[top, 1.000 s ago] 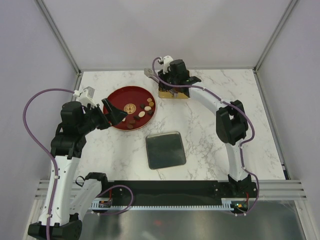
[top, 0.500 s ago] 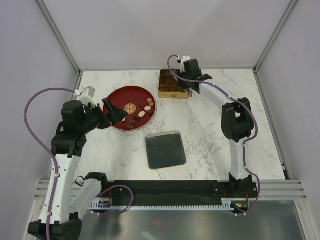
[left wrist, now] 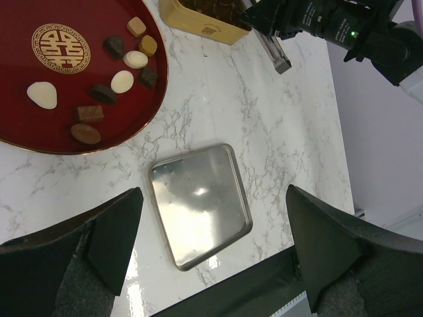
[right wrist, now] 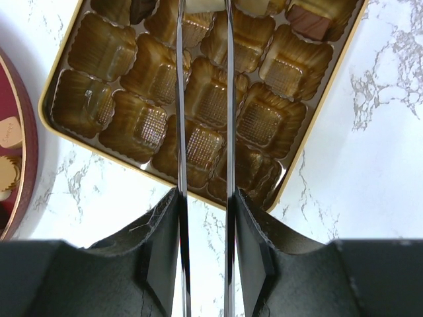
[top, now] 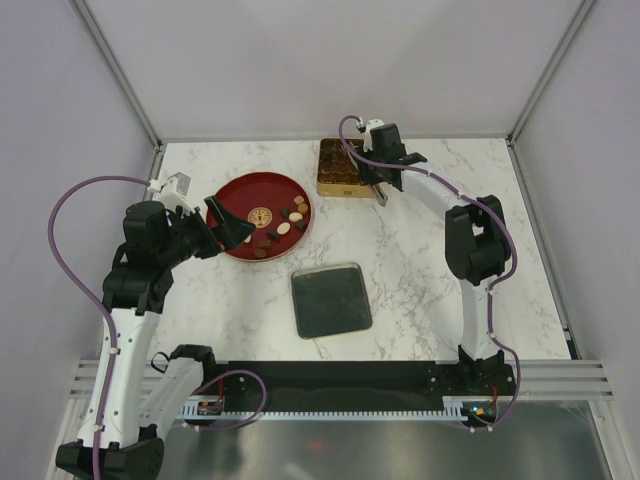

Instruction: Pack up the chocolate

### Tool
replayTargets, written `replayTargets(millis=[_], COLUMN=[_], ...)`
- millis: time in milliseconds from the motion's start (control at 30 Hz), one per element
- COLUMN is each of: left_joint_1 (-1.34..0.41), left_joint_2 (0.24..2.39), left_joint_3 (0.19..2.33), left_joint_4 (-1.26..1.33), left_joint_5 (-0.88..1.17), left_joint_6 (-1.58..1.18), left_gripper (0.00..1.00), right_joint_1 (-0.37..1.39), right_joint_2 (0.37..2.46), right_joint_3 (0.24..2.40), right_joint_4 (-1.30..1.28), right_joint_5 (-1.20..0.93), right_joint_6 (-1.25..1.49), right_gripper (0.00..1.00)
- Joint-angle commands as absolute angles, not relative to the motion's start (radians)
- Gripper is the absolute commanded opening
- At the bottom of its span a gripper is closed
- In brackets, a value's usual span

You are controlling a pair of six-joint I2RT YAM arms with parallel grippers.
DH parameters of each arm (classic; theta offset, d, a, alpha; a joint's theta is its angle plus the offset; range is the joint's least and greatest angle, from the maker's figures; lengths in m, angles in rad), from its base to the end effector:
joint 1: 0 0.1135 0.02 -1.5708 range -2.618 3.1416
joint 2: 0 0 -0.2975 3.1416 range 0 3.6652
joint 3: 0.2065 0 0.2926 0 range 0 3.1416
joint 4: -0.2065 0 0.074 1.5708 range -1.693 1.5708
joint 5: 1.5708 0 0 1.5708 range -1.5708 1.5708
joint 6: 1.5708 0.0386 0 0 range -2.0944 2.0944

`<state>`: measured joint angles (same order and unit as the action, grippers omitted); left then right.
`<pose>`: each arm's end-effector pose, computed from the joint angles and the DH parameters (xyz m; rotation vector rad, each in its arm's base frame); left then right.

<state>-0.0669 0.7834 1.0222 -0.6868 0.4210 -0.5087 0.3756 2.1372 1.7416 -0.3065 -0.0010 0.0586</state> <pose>0.1703 -0.0272 0.4022 -0.1802 2.0583 -0.7851 0.5144 0.2029 0.2368 -0.3609 2.2546 0.2293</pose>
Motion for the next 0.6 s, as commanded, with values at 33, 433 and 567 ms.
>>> replayTargets(millis=[33, 433, 567], left_joint_1=[-0.063, -0.063, -0.063], left_joint_2=[0.778, 0.772, 0.767], left_joint_3=[1.039, 1.032, 1.032], left_joint_4=[-0.684, -0.680, -0.680], left_joint_5=[0.442, 0.451, 0.453], left_joint_6=[-0.520, -0.532, -0.535], left_gripper=[0.97, 0.97, 0.97], right_joint_1=[0.377, 0.379, 0.377], right_joint_2=[2.057, 2.025, 2.028], right_joint_3=[1.732, 1.692, 1.687], right_joint_4=[-0.264, -0.261, -0.256], right_joint_5=[-0.029, -0.041, -0.041], right_joint_6=[0.075, 0.090, 0.092], right_gripper=[0.43, 0.44, 0.46])
